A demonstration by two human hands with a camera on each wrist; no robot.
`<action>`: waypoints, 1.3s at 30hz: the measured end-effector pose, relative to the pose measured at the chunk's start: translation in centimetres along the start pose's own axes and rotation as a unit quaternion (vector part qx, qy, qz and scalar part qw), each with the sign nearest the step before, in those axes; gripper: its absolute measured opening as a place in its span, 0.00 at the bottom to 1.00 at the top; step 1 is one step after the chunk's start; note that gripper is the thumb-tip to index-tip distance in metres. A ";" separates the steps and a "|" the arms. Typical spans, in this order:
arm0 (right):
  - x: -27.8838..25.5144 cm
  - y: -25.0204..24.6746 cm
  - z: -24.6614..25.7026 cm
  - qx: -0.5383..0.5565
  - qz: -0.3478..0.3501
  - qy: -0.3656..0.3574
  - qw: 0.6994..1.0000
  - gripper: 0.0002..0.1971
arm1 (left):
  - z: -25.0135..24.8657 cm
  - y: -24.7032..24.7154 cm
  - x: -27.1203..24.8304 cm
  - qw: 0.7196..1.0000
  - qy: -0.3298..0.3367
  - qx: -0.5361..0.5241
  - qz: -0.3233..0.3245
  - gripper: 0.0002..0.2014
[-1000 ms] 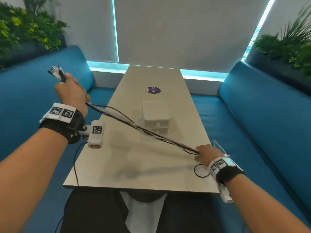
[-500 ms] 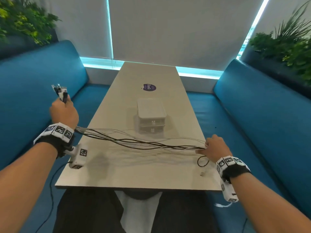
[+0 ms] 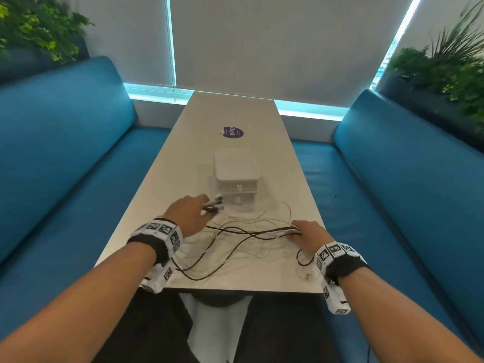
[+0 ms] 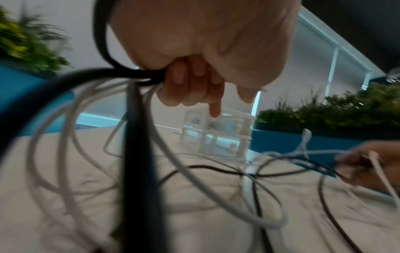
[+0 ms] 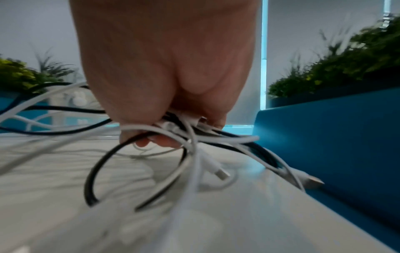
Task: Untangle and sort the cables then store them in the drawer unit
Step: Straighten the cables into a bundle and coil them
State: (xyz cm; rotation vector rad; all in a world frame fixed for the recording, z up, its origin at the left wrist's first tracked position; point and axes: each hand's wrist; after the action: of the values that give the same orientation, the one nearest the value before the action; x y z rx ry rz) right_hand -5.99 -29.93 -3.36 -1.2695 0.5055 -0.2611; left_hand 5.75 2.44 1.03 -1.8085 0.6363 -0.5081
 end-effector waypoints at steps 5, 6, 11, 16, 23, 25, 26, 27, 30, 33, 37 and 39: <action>-0.4 -0.4 2.9 -0.027 0.007 -0.022 0.999 0.18 | -2.2 2.0 0.0 0.985 0.016 0.050 0.164 0.63; -0.4 -0.4 3.3 -0.042 0.013 -0.022 0.999 0.19 | -2.3 2.3 0.0 0.984 0.018 0.052 0.172 0.66; -0.6 -0.2 4.0 -0.111 0.041 -0.045 0.992 0.16 | -4.0 3.4 0.9 0.986 0.042 0.058 0.153 0.66; -0.3 -0.6 2.6 -0.170 0.019 -0.049 0.984 0.14 | -3.1 4.3 2.1 0.981 0.030 0.073 0.176 0.71; -0.2 -0.3 1.8 -0.139 0.022 -0.051 0.989 0.10 | 0.6 4.6 2.3 0.988 0.033 0.081 0.126 0.38; -0.4 -0.1 2.2 -0.114 0.017 -0.046 0.992 0.10 | 1.0 4.1 2.3 0.982 0.060 0.132 0.122 0.23; -0.6 0.0 2.5 -0.095 0.015 -0.043 0.994 0.10 | 1.2 3.9 2.2 0.978 0.063 0.154 0.129 0.20; -0.7 0.1 2.7 -0.071 0.015 -0.042 0.996 0.10 | 1.6 3.7 2.0 0.973 0.062 0.174 0.134 0.18; -0.8 0.3 2.6 -0.032 0.005 -0.055 0.998 0.10 | 3.6 2.8 1.4 0.966 0.027 0.215 0.142 0.18; -0.6 0.0 2.1 -0.077 -0.014 -0.038 0.996 0.12 | 5.1 2.2 0.8 0.960 -0.008 0.240 0.144 0.19; -0.7 -0.9 2.3 -0.126 -0.005 -0.004 0.992 0.14 | 5.0 2.0 0.6 0.957 -0.018 0.251 0.147 0.16; -0.7 -1.3 2.6 -0.147 -0.007 -0.003 0.989 0.11 | 4.9 1.7 0.8 0.959 -0.023 0.246 0.135 0.15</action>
State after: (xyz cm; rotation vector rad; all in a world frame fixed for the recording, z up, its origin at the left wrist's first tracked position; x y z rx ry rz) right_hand -5.22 -27.80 -1.38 -1.5600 0.5432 -0.1983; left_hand 9.07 5.01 -2.08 -1.2380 0.6467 -0.3943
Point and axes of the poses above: each hand's wrist, its own x-axis towards the middle knuckle, its own y-axis out of the palm, z = x × y, and after that the axes turned 12 degrees about y, right-handed
